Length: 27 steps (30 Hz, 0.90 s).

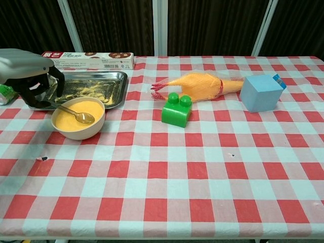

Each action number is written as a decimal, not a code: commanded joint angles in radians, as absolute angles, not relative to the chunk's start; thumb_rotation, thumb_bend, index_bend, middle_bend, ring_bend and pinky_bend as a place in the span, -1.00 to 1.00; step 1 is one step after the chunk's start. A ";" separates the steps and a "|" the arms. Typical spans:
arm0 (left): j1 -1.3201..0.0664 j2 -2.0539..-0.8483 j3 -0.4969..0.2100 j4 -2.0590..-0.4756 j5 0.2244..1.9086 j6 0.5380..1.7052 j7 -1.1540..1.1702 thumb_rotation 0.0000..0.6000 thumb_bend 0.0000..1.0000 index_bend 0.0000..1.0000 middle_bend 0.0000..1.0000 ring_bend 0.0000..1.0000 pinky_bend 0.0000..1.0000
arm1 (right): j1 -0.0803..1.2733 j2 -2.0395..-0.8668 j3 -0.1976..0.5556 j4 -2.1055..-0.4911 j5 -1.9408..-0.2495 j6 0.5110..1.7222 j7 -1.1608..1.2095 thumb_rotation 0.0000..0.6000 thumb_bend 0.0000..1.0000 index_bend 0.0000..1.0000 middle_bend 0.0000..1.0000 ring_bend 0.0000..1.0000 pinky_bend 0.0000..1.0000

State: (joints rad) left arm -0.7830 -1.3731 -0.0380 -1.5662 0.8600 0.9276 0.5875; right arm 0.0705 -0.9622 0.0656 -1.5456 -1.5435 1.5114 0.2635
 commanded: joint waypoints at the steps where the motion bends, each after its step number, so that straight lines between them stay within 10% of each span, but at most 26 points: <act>1: -0.783 -1.382 -0.035 -1.558 0.875 0.918 0.577 1.00 -0.37 0.03 0.81 0.72 0.86 | 0.069 -0.963 0.064 -1.547 -1.544 1.512 0.263 1.00 -0.66 -1.00 -0.76 -1.00 -0.91; 27: -0.821 -1.417 -0.040 -1.518 0.847 0.865 0.573 1.00 -0.25 0.14 0.82 0.72 0.86 | 0.062 -0.969 0.063 -1.534 -1.533 1.508 0.277 1.00 -0.66 -1.00 -0.76 -1.00 -0.91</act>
